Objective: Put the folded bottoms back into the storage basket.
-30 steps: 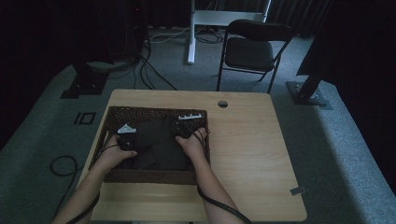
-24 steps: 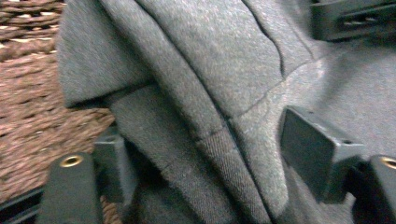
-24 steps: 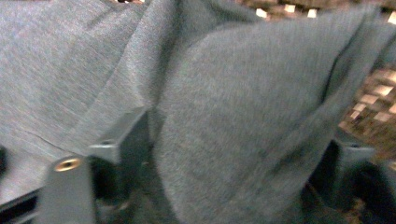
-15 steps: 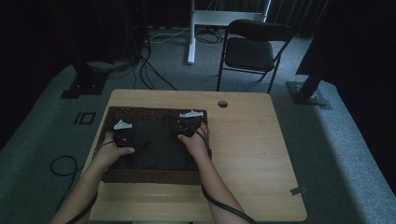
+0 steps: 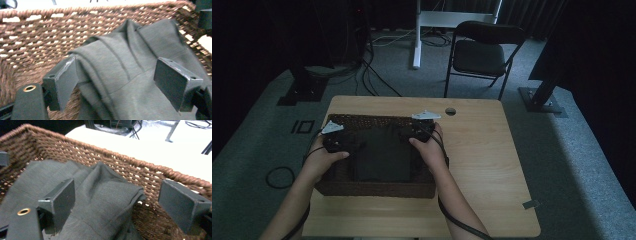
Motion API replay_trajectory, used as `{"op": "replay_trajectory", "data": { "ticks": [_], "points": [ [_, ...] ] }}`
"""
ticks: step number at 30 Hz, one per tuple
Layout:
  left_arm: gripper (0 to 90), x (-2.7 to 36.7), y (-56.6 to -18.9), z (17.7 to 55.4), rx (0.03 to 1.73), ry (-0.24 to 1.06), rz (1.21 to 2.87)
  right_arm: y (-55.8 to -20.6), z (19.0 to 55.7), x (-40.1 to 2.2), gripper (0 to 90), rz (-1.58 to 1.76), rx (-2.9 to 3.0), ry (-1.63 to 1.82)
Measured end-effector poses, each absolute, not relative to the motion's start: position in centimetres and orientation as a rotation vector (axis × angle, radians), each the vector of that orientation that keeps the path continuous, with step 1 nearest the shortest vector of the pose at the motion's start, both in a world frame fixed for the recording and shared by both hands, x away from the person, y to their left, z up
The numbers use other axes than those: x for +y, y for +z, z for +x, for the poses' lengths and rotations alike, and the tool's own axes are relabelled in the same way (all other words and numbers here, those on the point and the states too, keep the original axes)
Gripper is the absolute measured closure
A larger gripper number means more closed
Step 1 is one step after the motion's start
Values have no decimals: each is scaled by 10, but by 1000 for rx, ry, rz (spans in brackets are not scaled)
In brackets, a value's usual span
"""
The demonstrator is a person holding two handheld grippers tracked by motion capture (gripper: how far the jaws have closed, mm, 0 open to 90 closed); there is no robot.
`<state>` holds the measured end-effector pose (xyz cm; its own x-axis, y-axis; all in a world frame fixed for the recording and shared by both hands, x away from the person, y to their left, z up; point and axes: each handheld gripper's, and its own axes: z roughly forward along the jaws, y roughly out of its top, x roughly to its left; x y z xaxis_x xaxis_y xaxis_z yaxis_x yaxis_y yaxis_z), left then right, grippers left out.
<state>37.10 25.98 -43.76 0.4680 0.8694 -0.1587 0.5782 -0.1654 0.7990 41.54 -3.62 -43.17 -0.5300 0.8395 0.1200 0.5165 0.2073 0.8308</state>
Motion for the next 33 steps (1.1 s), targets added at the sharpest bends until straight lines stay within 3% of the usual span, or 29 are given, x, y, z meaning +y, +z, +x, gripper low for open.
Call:
{"op": "replay_trajectory", "data": {
  "ticks": [15,33],
  "points": [
    [191,243,-398,344,1093,416,1796,-404,400,-63,137,1209,2111,1272],
    [191,240,-392,318,1059,420,1754,-393,386,-110,126,1234,2032,1276]
  ]
}}
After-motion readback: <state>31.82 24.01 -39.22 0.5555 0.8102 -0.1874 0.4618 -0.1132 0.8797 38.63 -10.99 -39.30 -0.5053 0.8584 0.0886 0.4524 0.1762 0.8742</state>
